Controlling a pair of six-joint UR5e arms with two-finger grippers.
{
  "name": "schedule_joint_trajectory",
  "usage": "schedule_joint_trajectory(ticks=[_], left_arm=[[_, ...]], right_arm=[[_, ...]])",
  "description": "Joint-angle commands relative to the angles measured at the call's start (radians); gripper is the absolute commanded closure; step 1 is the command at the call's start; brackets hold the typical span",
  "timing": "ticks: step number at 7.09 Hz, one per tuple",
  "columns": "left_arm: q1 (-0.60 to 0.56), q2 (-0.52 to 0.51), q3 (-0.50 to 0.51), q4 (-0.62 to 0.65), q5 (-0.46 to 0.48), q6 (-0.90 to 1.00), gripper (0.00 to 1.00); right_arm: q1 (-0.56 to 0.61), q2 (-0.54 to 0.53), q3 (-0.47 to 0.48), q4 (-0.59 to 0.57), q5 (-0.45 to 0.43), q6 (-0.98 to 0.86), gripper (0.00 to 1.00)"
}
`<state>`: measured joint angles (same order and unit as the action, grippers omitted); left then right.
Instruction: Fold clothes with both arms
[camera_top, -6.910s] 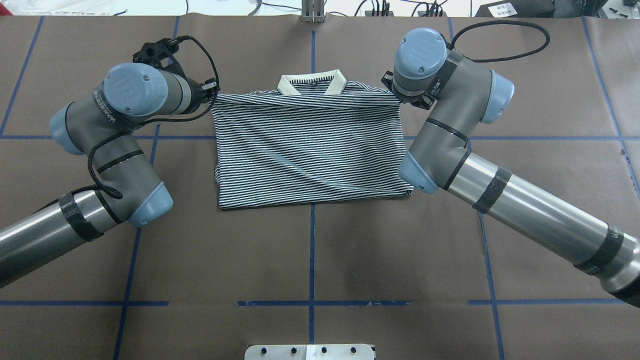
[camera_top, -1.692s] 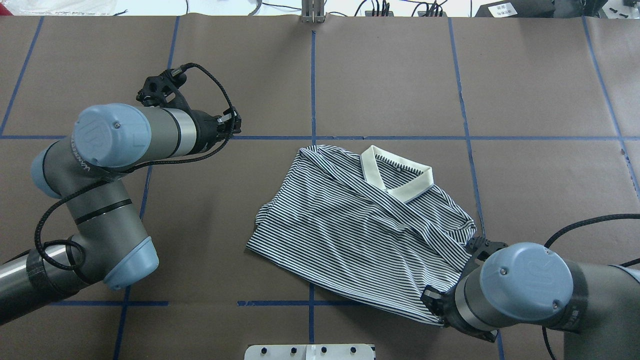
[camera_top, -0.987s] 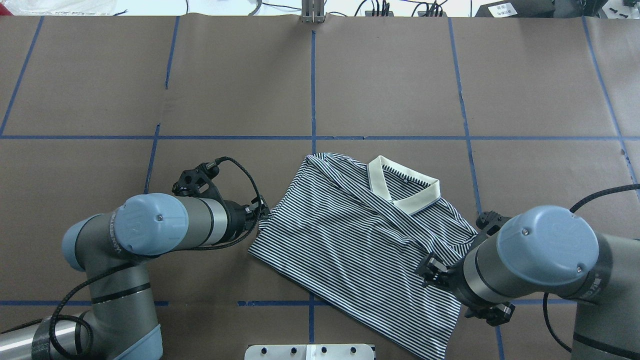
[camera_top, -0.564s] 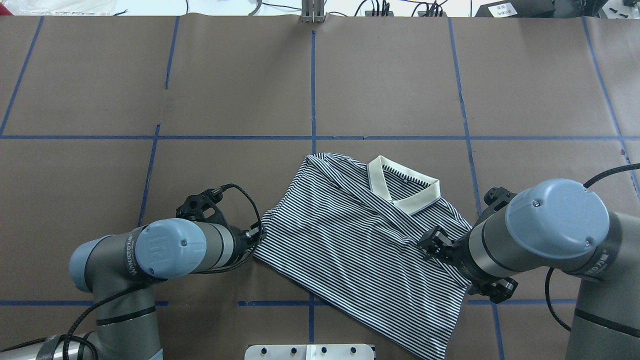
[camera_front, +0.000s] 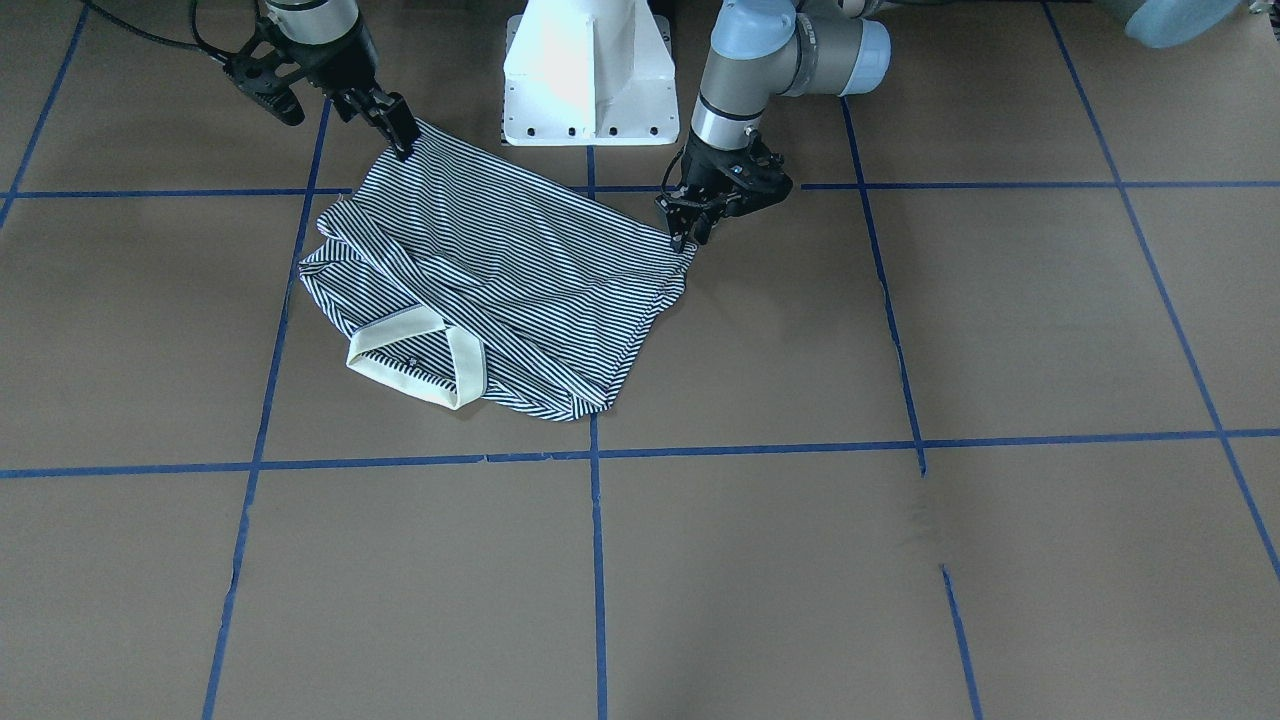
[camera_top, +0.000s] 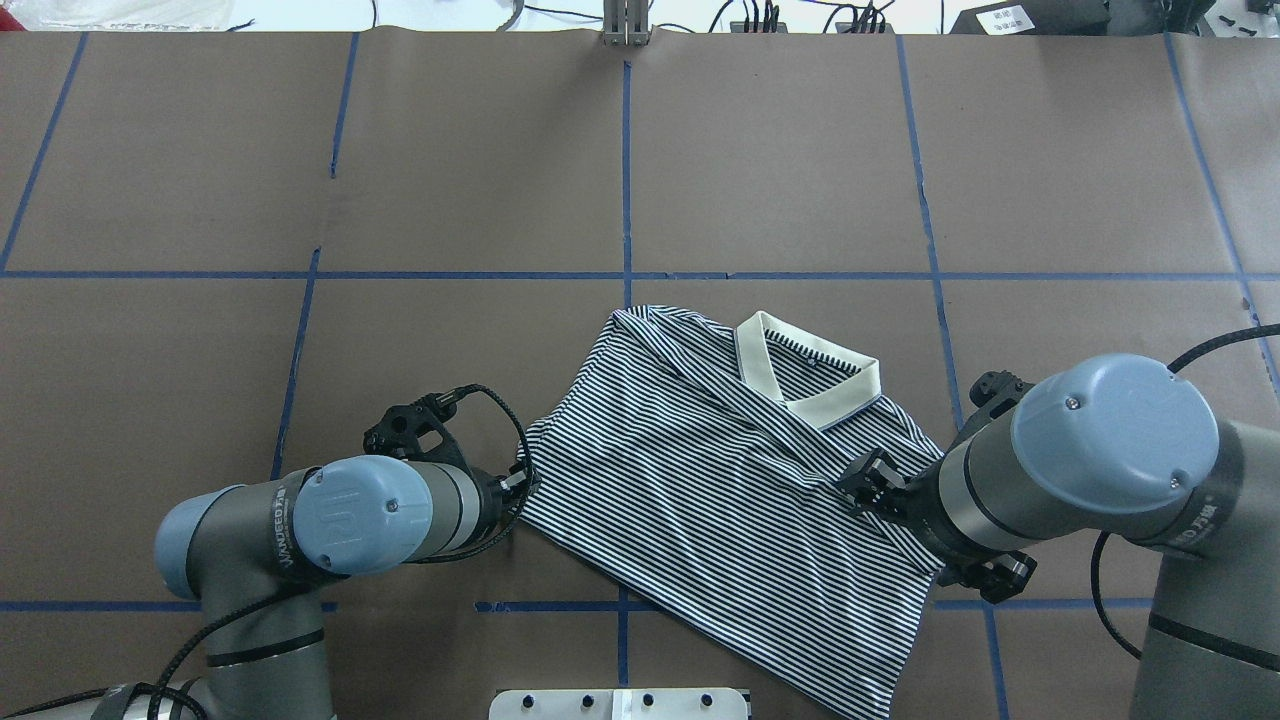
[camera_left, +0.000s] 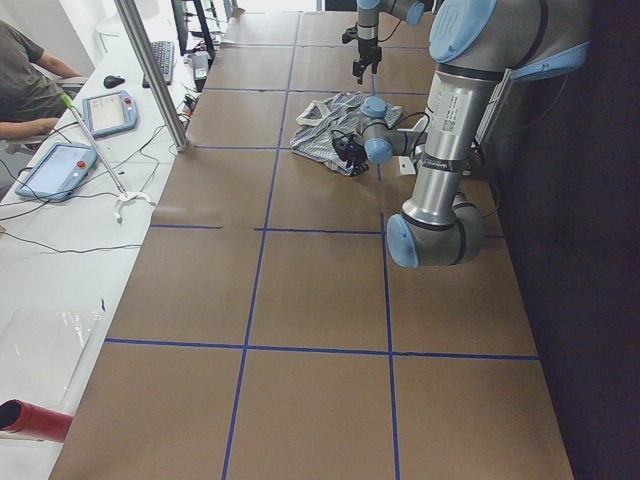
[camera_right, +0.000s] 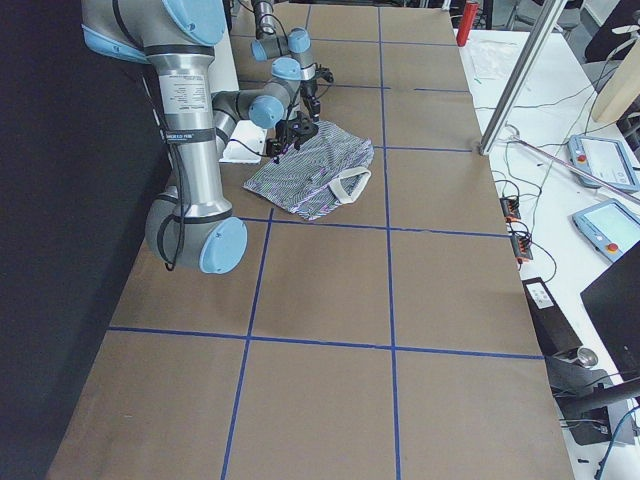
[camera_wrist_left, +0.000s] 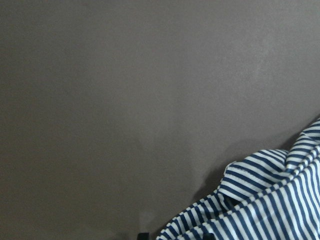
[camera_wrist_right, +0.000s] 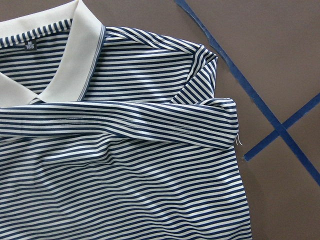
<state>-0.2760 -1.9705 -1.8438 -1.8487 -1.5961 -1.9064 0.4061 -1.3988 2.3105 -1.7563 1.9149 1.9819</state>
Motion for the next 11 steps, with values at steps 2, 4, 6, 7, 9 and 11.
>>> schedule_joint_trajectory(ticks=[2, 4, 6, 7, 9, 11], left_arm=[[0.005, -0.002, 0.006, 0.002, 0.040, 0.003, 0.96], [-0.050, -0.005, 0.002, 0.002, 0.041, 0.041, 1.00], [-0.170, -0.007, 0.009, 0.005, 0.039, 0.255, 1.00], [-0.251, -0.028, 0.043, -0.009, 0.039, 0.338, 1.00], [-0.395, -0.179, 0.332, -0.178, 0.036, 0.354, 1.00], [-0.500, -0.391, 0.735, -0.418, 0.028, 0.459, 1.00]], right_arm=[[0.002, -0.003, 0.000, 0.000, -0.001, 0.000, 0.00], [0.002, -0.002, -0.005, -0.002, -0.002, 0.000, 0.00], [0.002, 0.000, -0.003, -0.002, -0.002, 0.002, 0.00], [0.005, 0.000, -0.003, -0.002, -0.002, 0.002, 0.00], [0.010, 0.001, -0.003, 0.000, -0.002, 0.005, 0.00], [0.023, 0.001, -0.002, 0.000, -0.002, 0.006, 0.00]])
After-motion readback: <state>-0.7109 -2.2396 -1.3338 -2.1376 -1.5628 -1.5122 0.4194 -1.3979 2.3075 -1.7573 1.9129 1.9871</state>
